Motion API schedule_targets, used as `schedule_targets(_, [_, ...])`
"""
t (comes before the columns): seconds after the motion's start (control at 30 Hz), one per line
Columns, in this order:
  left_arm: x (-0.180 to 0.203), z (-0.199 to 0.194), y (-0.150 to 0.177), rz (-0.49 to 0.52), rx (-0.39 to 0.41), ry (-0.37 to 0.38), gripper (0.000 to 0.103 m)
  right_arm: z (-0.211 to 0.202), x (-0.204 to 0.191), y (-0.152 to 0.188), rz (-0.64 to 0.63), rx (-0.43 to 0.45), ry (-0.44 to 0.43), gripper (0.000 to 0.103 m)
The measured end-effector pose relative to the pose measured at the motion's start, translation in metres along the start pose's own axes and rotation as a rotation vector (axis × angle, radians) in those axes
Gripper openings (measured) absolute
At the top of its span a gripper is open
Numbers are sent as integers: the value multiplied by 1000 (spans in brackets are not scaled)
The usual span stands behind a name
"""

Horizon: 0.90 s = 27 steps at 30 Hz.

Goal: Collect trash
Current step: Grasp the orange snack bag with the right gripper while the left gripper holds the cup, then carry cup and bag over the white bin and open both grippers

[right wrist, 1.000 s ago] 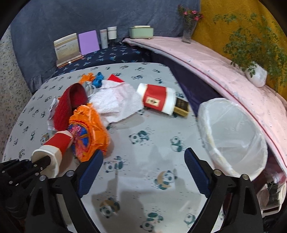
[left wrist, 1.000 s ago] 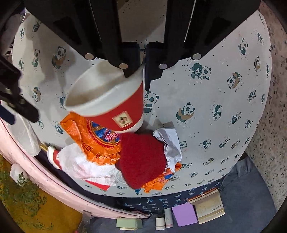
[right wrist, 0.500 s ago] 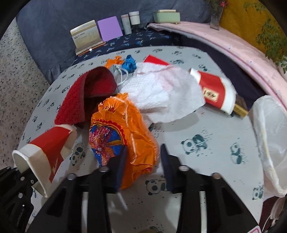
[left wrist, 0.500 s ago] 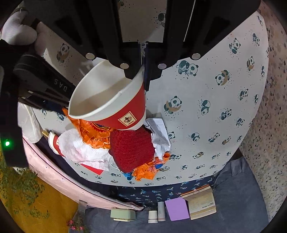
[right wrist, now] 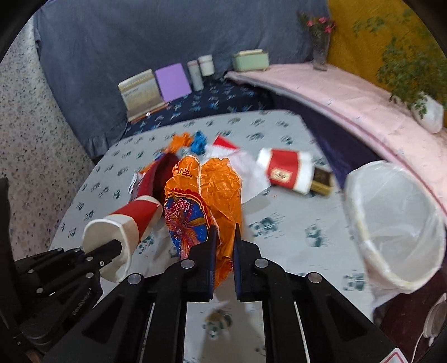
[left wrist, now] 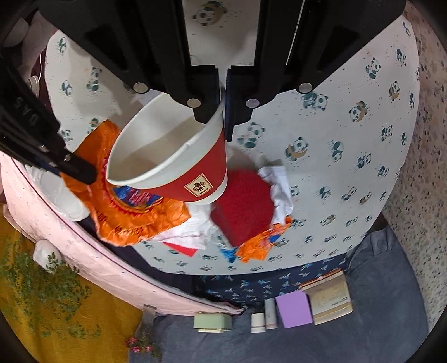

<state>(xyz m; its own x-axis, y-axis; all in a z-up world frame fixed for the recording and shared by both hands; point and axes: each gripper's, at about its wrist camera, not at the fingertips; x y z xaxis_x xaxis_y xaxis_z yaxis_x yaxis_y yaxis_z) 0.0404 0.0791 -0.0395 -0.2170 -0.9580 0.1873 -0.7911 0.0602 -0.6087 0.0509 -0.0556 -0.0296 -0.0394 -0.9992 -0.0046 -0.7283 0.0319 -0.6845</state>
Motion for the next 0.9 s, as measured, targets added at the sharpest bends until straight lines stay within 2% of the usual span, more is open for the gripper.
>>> schedule_targets(0.13, [34,0,-9,51,16,43,2,-20,39,-5,62,47,62,10])
schedule_targets(0.27, [81,11,-20,125,15,118,2,-32,87,-4,134,83,173,10])
schedule_targets(0.47, [155,34,-36,225,19,254,2,-36,158,4,243,84,307,10])
schedule_targets(0.57, [180,50,-44,249,5,291,3,-31,184,8,284,76,358,10])
schedule_targets(0.9, [240,99,-62,322,-19,342,3,-12,232,9,345,45,412,12])
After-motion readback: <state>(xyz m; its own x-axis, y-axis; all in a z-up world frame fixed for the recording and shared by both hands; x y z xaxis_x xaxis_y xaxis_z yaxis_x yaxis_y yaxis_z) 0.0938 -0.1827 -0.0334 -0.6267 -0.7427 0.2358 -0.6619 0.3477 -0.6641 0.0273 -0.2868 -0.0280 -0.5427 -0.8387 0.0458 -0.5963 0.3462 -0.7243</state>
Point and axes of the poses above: each gripper's, at about its wrist camera, not at the fingertips, and z roughly the way its jaws point, x to its right, y to its underside, and after that the axes turned 11 degrees about y, right-handed
